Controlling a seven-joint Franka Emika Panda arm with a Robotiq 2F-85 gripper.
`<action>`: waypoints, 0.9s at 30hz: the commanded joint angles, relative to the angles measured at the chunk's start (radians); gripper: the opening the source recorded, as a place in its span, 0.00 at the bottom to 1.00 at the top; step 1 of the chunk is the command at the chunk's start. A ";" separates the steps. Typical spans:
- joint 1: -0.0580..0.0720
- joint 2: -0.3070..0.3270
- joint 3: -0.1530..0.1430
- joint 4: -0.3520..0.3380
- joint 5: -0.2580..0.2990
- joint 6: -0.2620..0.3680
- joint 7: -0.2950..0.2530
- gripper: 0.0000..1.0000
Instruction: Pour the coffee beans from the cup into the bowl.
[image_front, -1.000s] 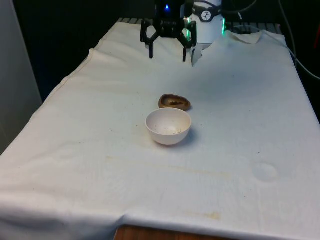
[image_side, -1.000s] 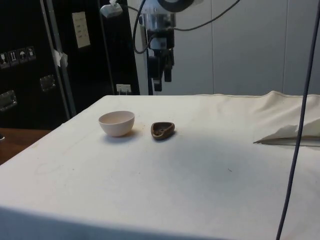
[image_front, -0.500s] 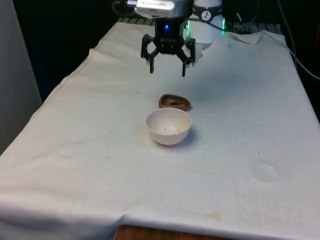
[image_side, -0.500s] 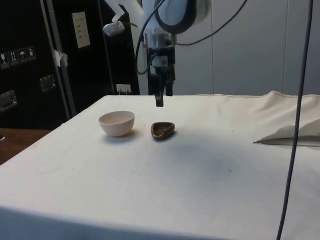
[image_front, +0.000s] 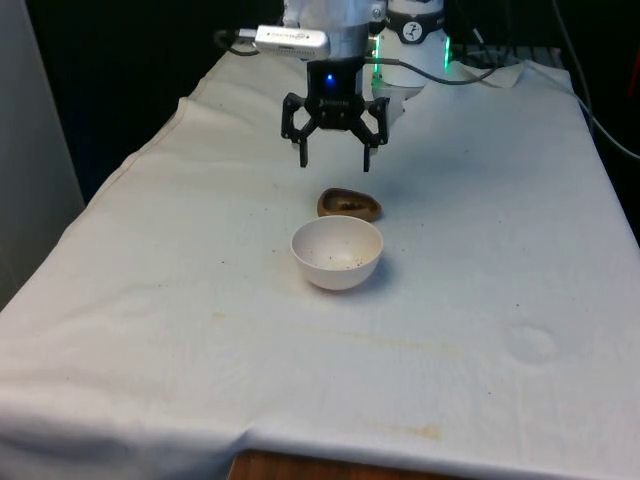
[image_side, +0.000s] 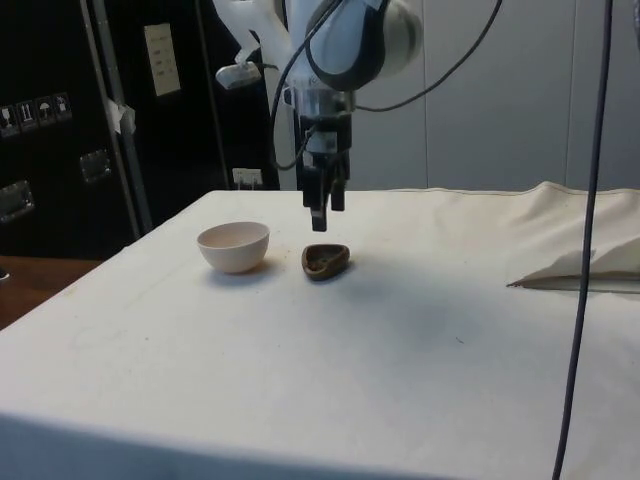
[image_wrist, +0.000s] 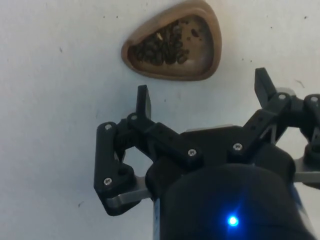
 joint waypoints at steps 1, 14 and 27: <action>-0.013 0.007 0.016 -0.001 0.031 0.017 -0.031 1.00; -0.030 0.068 0.015 0.038 0.123 0.012 -0.165 1.00; -0.024 0.102 -0.009 0.074 0.174 -0.005 -0.228 1.00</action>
